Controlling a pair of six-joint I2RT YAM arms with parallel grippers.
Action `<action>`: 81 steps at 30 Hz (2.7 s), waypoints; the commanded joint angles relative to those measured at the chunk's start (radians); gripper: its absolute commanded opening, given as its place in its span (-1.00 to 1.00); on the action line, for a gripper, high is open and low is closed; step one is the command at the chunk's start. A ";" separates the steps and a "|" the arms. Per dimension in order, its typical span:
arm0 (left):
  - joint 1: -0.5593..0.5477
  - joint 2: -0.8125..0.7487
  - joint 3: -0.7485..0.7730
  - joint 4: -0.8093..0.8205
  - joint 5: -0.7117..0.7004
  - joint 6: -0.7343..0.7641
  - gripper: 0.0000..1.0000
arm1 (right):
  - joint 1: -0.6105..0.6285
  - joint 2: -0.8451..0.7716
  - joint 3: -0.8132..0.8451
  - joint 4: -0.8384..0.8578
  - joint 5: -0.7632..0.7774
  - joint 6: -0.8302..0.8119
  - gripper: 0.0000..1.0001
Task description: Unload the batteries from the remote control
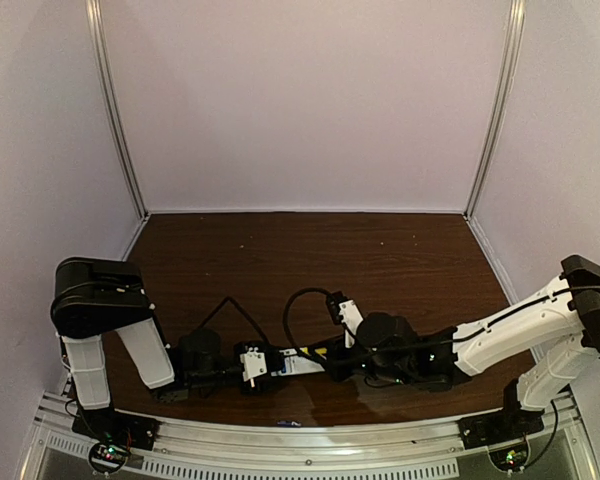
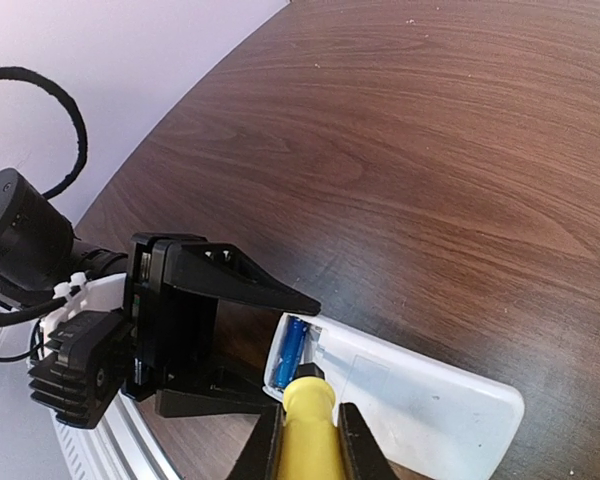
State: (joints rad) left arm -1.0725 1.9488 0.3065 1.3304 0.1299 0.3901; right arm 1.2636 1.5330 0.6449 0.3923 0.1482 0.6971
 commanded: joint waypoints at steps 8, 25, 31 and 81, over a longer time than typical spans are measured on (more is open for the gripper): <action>0.002 0.013 -0.013 0.337 0.016 0.009 -1.00 | 0.000 0.001 -0.035 -0.009 -0.023 -0.130 -1.00; 0.003 0.011 -0.014 0.341 0.018 0.008 -1.00 | -0.015 0.003 0.034 -0.165 0.076 0.087 -1.00; 0.003 0.012 -0.015 0.343 0.018 0.007 -1.00 | -0.019 -0.037 0.020 -0.157 0.061 0.230 -1.00; 0.002 0.010 -0.019 0.343 0.033 -0.002 -1.00 | -0.092 0.069 0.034 -0.122 -0.121 -0.013 -1.00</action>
State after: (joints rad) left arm -1.0554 1.9476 0.2890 1.3388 0.1104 0.3256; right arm 1.1950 1.6081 0.6586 0.4908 0.0074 0.5774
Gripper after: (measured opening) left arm 0.566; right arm 0.170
